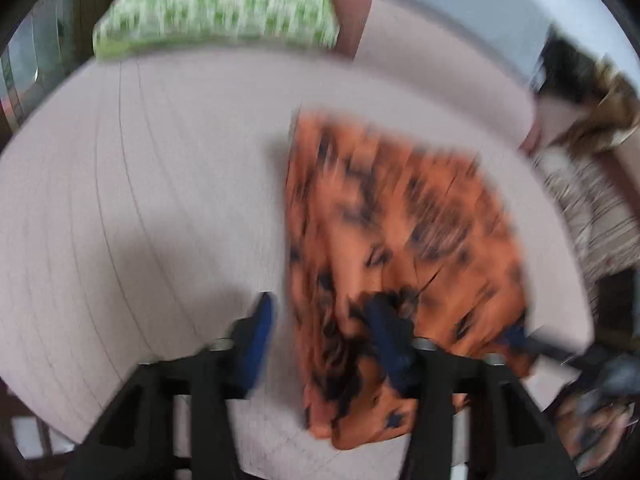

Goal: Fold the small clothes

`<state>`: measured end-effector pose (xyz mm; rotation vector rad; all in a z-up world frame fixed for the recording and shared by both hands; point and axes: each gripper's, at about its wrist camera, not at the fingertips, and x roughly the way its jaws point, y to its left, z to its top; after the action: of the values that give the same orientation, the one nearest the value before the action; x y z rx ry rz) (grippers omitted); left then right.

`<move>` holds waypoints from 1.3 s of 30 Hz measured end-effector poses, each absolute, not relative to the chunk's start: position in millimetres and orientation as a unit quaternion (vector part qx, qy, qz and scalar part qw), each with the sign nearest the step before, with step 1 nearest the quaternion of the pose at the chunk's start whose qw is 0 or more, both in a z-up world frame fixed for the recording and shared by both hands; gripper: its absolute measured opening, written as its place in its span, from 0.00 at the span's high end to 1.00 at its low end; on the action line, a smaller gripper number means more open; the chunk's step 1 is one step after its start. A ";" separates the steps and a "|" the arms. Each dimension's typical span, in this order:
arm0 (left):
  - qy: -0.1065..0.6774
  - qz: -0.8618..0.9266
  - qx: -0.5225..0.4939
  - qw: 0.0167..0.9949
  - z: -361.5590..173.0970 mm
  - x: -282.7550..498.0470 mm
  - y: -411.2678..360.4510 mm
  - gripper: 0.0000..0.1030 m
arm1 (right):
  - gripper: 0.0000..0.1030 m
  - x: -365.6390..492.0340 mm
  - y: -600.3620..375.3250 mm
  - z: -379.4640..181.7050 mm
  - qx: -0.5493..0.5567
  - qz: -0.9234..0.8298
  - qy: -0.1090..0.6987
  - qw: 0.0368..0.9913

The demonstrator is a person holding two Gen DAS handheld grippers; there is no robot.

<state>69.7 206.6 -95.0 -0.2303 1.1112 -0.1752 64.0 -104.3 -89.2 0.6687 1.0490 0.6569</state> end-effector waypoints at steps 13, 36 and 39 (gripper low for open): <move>0.524 -0.070 -0.089 0.844 -97.4 48.4 189.7 0.43 | 0.28 40.3 -136.9 -85.0 0.352 0.283 0.470 0.758; 0.510 -0.103 -0.140 0.843 -99.1 30.2 205.4 0.75 | 0.73 60.8 -151.0 -106.0 0.335 0.228 0.509 0.759; 0.527 -0.096 -0.164 0.828 -114.0 33.1 212.6 0.57 | 0.55 64.1 -152.9 -121.4 0.346 0.207 0.529 0.747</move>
<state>33.1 212.6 -114.0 -0.3483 1.1184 -0.2029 64.1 -152.9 -121.4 0.7573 1.1577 0.4523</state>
